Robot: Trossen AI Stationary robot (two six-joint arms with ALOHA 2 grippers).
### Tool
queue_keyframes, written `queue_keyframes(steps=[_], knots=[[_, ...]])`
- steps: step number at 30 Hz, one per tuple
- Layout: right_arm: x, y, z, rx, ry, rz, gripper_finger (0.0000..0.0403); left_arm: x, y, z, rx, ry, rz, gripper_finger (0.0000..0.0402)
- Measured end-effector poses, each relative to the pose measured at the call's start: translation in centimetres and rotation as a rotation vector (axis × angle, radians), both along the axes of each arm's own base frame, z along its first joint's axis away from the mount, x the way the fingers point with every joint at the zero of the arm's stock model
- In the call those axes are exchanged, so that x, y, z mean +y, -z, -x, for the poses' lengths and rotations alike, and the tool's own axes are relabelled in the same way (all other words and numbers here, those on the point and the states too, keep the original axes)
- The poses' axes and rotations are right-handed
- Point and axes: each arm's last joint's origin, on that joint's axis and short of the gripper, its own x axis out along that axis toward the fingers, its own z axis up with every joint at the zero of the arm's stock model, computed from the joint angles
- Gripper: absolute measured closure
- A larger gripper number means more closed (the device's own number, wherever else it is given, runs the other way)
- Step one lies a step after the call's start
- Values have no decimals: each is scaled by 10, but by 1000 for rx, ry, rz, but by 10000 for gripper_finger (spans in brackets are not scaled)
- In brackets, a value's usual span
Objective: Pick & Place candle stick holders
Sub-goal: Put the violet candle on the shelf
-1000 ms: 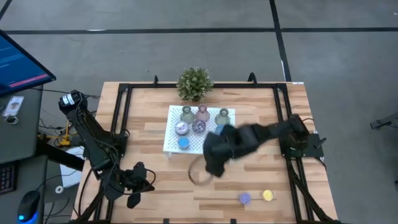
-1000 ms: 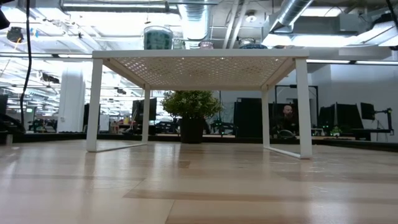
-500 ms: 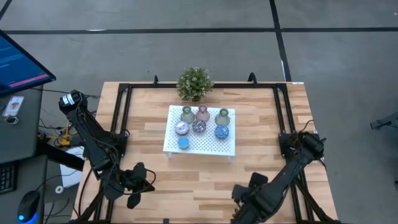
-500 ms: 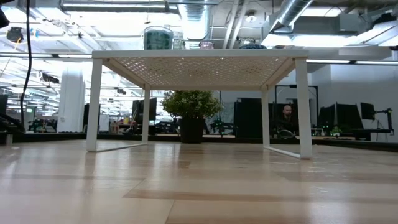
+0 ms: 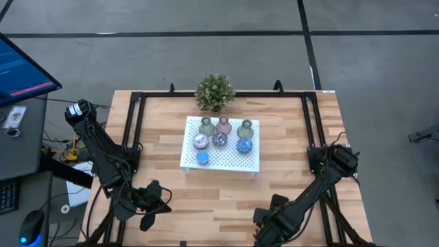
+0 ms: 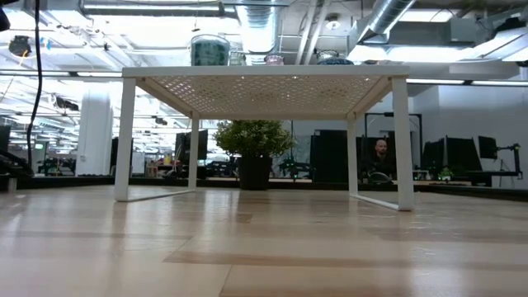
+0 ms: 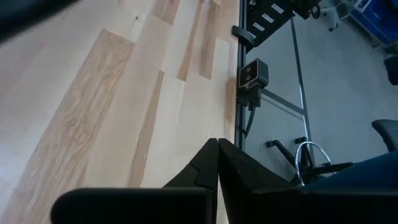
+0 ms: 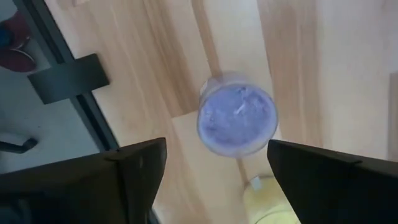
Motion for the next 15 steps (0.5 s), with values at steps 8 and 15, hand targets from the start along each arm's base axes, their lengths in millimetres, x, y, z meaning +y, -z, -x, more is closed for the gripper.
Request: queue_keyframes(steps=[8,15], knots=[[-2,1,0,-50,-73,66,132,-1,-1,0,-5,0,9,392],[-4,-8,7,-64,-122,90,132,-1,-2,-1,-11,0,20,392]])
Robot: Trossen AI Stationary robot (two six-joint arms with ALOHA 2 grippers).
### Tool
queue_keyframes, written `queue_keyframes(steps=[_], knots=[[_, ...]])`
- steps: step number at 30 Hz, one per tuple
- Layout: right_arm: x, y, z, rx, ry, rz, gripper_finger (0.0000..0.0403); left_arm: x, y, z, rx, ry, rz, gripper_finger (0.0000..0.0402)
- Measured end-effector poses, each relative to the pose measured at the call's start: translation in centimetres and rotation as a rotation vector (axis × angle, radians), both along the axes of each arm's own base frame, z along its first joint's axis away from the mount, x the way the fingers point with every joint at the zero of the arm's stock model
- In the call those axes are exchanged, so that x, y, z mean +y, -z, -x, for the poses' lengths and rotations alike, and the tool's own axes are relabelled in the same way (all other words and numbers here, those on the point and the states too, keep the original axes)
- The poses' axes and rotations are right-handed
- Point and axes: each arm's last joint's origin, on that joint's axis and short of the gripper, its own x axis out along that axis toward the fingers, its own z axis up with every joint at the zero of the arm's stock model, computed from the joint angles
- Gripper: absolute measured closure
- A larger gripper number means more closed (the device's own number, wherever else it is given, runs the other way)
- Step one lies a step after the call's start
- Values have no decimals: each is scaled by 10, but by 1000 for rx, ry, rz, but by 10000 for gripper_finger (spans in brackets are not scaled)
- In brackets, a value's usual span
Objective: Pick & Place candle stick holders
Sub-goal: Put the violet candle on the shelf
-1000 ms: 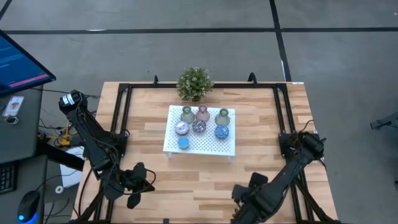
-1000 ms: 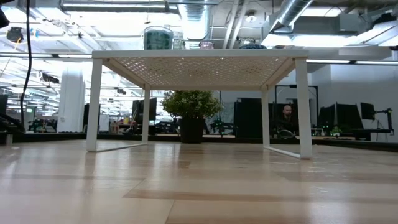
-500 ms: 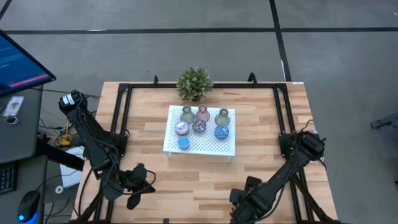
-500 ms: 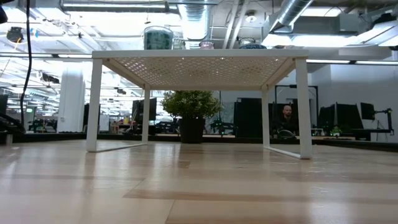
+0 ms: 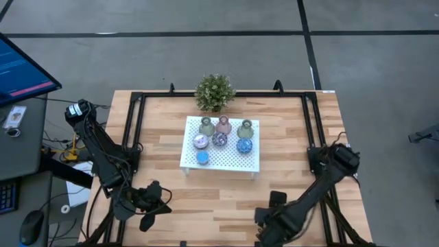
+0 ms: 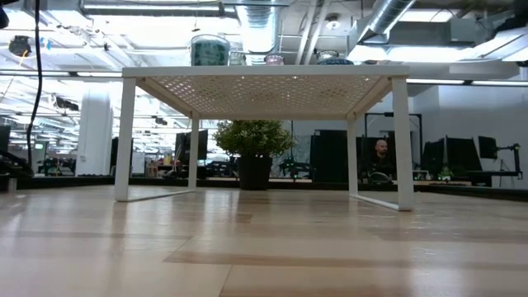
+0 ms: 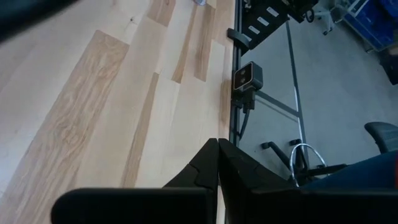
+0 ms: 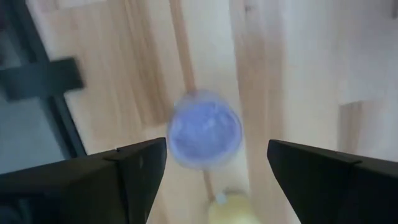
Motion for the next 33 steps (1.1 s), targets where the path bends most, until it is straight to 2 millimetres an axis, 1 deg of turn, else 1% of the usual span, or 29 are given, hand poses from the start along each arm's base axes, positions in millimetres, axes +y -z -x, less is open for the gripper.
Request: queue_keyframes(steps=[4,8,11,13,15,18,20,22,27,30,33], knots=[[-2,-30,17,-81,-4,-7,132,0,0,0,-2,0,4,392],[-4,-57,26,-248,-17,-17,132,0,-1,0,-5,0,9,392],[-5,-68,33,-337,-40,13,132,-1,-1,0,-8,4,5,392],[-8,-66,39,-347,-44,33,132,-1,-1,0,-10,4,7,392],[-12,-56,47,-337,-24,25,132,-1,-1,0,-11,4,9,392],[-16,-37,54,-326,-7,-86,133,-1,-2,-1,-13,4,12,392],[-20,-34,57,-343,4,-143,133,-1,-2,-1,-14,4,16,392],[-23,-36,57,-367,9,-164,133,-1,-2,-1,-16,4,18,392],[-26,-36,53,-358,-28,-168,133,-2,-2,-1,-23,14,5,392],[-28,-30,47,-303,-18,-181,126,-2,-2,-1,-24,14,7,392],[-29,-23,41,-257,-9,-183,107,-2,-3,-1,-25,14,9,392]])
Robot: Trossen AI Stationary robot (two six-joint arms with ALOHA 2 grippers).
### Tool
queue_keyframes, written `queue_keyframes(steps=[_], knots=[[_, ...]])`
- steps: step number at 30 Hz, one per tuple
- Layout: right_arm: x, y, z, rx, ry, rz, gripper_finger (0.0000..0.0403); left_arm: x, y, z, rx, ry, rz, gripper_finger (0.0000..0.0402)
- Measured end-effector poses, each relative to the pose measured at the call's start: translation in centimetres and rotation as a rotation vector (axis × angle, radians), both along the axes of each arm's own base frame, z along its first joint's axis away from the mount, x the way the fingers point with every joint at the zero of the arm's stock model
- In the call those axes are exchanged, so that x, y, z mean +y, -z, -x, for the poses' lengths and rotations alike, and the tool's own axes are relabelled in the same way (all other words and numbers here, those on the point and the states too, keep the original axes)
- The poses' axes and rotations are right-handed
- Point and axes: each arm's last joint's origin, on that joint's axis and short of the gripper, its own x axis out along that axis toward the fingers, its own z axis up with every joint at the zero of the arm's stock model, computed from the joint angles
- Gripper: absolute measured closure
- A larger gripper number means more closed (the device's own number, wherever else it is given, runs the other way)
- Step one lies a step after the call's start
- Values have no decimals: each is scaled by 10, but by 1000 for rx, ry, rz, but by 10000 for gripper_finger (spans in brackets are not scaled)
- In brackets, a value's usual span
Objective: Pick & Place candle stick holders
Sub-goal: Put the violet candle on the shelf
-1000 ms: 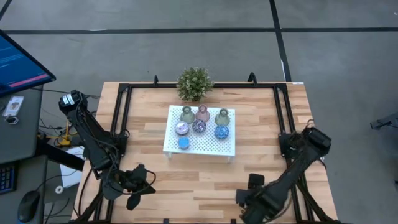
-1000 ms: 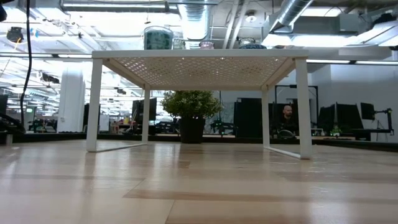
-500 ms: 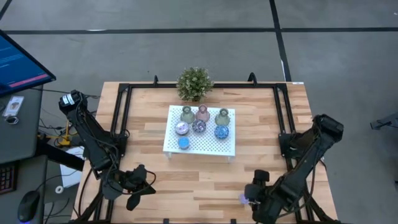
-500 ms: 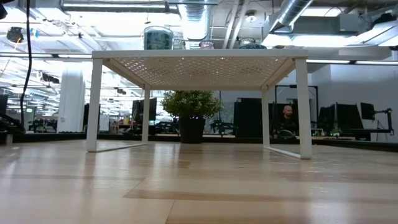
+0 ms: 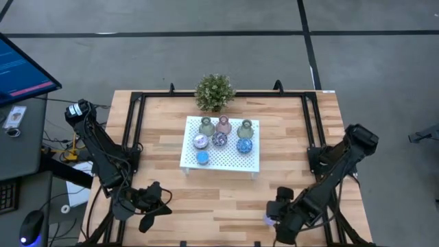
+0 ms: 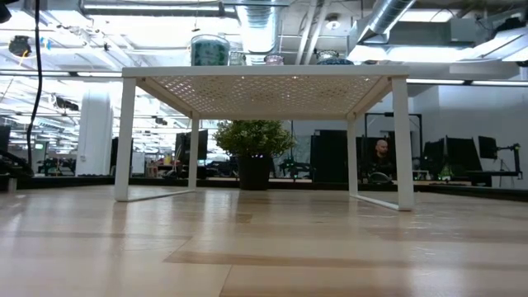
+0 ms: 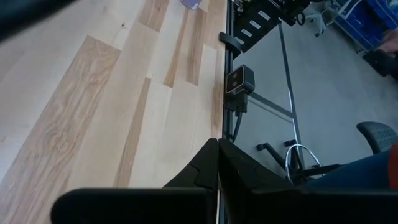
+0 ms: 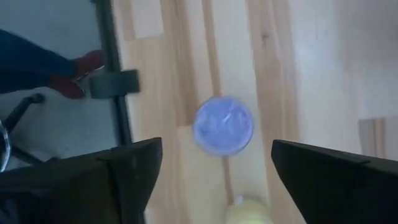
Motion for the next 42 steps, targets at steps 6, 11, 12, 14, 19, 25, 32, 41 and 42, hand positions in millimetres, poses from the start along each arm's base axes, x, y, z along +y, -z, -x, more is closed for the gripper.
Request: queue_keyframes(steps=[6,11,12,14,19,25,32,41,42], knots=[[0,17,-10,44,-30,38,35,0,0,0,-3,0,5,392],[0,31,-16,96,-48,60,11,0,0,0,-3,0,6,392],[1,33,-18,103,-49,58,15,0,0,0,-3,0,6,392],[2,39,-21,117,-67,58,21,0,0,0,-3,0,6,392],[7,59,-25,146,-87,91,19,0,0,0,-3,0,6,392],[11,83,-28,203,-99,128,8,0,-1,0,-3,0,6,392],[17,89,-33,164,-108,93,38,0,-1,0,-3,-1,8,392],[17,89,-33,163,-115,102,168,0,-1,0,-2,-2,8,392],[17,89,-33,162,-116,101,183,0,-1,0,-2,-2,8,392]])
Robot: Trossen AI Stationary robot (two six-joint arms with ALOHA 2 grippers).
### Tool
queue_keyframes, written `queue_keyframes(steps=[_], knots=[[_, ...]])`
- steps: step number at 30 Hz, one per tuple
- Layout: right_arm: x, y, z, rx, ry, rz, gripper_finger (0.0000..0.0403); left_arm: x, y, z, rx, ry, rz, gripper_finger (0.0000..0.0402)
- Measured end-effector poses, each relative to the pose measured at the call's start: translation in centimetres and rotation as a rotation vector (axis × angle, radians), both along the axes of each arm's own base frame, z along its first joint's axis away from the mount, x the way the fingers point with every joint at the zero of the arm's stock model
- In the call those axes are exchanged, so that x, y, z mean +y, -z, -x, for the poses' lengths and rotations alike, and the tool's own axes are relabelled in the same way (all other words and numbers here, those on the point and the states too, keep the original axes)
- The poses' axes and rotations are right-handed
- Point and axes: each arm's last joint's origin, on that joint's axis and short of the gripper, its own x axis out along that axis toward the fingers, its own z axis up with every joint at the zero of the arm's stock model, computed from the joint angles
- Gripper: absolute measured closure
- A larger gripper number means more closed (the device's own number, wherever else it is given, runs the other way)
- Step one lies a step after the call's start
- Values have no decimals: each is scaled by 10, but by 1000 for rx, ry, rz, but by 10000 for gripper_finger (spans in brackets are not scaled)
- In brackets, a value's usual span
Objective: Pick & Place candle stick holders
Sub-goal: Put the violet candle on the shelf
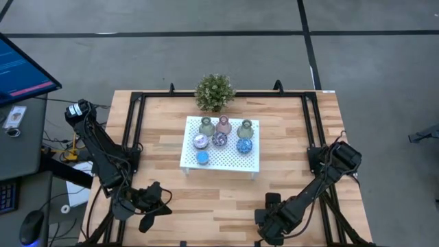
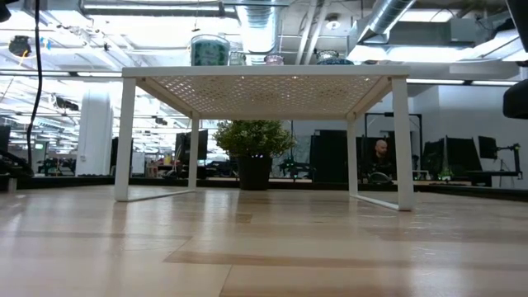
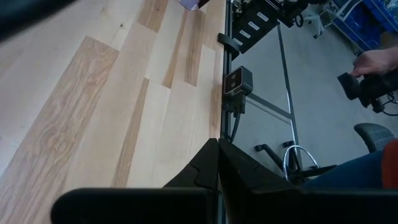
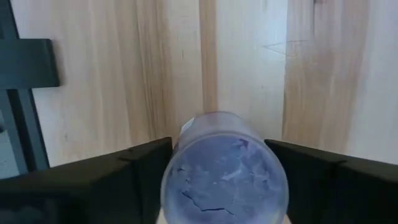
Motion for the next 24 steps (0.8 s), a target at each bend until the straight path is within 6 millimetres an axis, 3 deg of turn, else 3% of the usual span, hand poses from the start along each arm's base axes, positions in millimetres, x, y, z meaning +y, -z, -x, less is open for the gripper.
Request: queue_keyframes(steps=[10,17,24], knots=[[3,-11,-5,-2,-4,-27,194,0,0,0,0,0,0,392],[10,-63,-34,-87,-63,-74,175,0,0,0,0,-1,0,392],[-17,-120,-69,-177,-119,-24,194,0,0,0,-1,-1,2,392]])
